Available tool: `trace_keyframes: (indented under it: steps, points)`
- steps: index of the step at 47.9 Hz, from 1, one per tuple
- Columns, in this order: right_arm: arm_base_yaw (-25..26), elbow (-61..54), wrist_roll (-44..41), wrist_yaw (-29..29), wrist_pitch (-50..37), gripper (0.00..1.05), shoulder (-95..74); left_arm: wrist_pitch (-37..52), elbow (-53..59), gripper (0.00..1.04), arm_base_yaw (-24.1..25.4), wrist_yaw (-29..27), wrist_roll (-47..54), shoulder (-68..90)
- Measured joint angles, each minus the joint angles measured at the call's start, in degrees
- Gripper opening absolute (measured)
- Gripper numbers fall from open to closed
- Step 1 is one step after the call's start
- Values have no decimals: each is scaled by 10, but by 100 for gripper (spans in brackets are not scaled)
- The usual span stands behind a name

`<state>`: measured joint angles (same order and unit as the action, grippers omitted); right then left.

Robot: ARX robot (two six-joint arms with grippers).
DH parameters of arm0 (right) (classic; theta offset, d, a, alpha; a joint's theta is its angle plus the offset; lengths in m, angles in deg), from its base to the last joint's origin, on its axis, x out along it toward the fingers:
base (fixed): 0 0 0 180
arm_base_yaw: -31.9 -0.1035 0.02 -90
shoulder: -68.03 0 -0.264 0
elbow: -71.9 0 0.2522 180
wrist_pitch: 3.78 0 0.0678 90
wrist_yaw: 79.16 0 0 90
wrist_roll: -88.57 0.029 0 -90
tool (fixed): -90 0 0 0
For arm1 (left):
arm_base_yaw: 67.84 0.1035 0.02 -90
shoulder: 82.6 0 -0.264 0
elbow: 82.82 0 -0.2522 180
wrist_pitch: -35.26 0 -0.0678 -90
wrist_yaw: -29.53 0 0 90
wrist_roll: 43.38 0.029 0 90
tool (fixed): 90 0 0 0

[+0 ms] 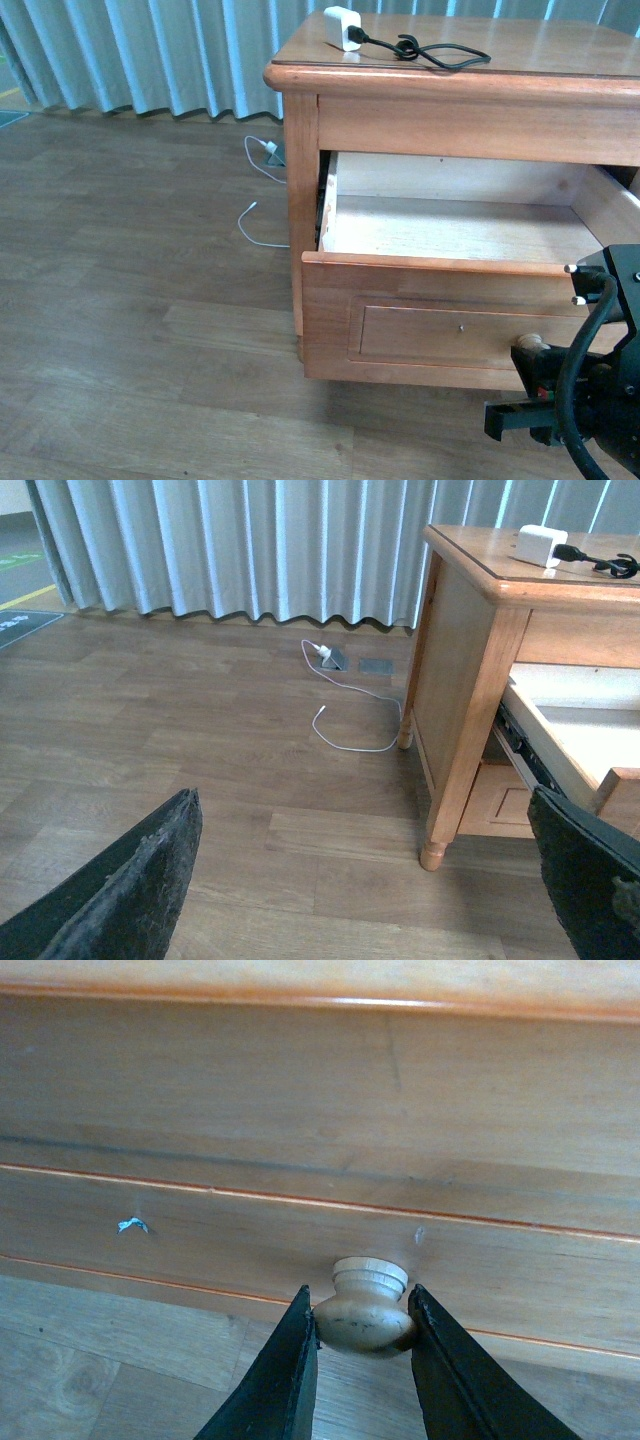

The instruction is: Put charger into drawer

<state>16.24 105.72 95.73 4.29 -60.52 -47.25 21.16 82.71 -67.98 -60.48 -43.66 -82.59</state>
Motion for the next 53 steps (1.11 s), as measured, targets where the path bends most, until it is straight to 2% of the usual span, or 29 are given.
trace_keyframes:
  steps: [10, 17, 23, 34, 53]
  points:
    - [-4, -18, 10, -28, 5, 59, 62, 0, 0, 99, 0, 0, 0, 0]
    - [-12, -44, 17, -29, 64, 80, 137, 0, 0, 99, 0, 0, 0, 0]
    - [-26, -64, 24, -26, 151, 99, 254, 0, 0, 99, 0, 0, 0, 0]
    - [-23, -59, 25, -6, 342, 97, 506, 0, 0, 99, 0, 0, 0, 0]
    - [56, -54, 35, 43, 573, 97, 843, 0, 0, 99, 0, 0, 0, 0]
